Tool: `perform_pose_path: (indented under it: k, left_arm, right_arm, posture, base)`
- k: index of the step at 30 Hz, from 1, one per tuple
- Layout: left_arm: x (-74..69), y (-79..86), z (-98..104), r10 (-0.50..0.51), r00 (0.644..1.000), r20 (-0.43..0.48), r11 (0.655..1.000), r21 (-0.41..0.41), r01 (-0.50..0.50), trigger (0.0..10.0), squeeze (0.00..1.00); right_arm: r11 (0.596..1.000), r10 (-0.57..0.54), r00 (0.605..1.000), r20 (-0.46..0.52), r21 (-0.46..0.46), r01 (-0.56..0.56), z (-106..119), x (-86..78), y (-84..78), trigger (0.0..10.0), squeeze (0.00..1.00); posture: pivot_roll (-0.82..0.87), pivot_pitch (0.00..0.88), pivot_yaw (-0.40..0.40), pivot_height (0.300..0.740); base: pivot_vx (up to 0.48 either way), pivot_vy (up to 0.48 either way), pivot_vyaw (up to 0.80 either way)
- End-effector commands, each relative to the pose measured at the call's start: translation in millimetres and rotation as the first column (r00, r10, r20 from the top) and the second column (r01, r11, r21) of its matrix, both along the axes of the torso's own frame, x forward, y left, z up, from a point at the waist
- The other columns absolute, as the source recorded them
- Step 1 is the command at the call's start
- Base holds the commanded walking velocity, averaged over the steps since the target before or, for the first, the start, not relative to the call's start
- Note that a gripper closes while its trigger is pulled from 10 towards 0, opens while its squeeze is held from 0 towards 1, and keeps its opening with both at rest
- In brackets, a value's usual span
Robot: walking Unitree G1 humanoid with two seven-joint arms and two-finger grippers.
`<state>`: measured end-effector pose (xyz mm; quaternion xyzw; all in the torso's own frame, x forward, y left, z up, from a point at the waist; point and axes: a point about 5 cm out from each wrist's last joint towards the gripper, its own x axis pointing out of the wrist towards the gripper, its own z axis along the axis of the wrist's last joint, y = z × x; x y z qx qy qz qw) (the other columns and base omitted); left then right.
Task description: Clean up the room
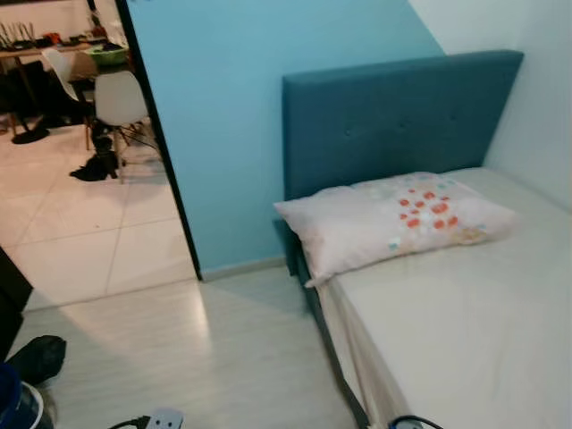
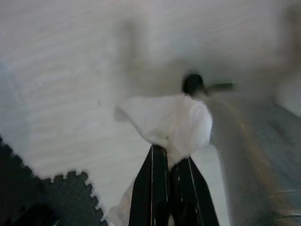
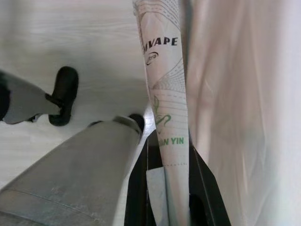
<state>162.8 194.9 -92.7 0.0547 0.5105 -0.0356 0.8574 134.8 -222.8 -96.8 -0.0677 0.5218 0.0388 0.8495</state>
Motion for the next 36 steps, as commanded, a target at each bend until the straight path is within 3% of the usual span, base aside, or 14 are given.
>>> perform_pose_path:
  k: [1, 16, 36]
  left_arm:
    - [-5.3, 5.6, -1.5, 0.018, 1.0, -0.019, 1.0, 0.008, -0.018, 10.0, 0.0]
    - [-8.5, 6.2, -2.6, 0.02, 0.999, -0.026, 1.0, 0.007, -0.02, 10.0, 0.0]
    - [6.7, -0.7, 2.7, 0.013, 1.0, 0.012, 1.0, -0.013, -0.013, 10.0, 0.0]
  right_arm:
    - [0.999, 0.034, 0.999, -0.001, 0.005, -0.034, -1.1, 0.8, 7.1, 10.0, 0.0]
    - [0.996, 0.084, 0.996, -0.03, -0.018, -0.084, -4.0, -2.9, 13.6, 10.0, 0.0]
    - [0.993, 0.1, 0.992, -0.075, -0.055, -0.105, -3.7, -20.1, -11.3, 10.0, 0.0]
  posture:
    - [0.07, 0.0, 0.011, 0.696]
    - [0.08, 0.0, 0.01, 0.696]
    - [0.08, 0.0, 0.003, 0.696]
  base:
    - [0.345, 0.0, 0.78]
    - [0.37, 0.0, 0.78]
    - [0.335, 0.0, 0.78]
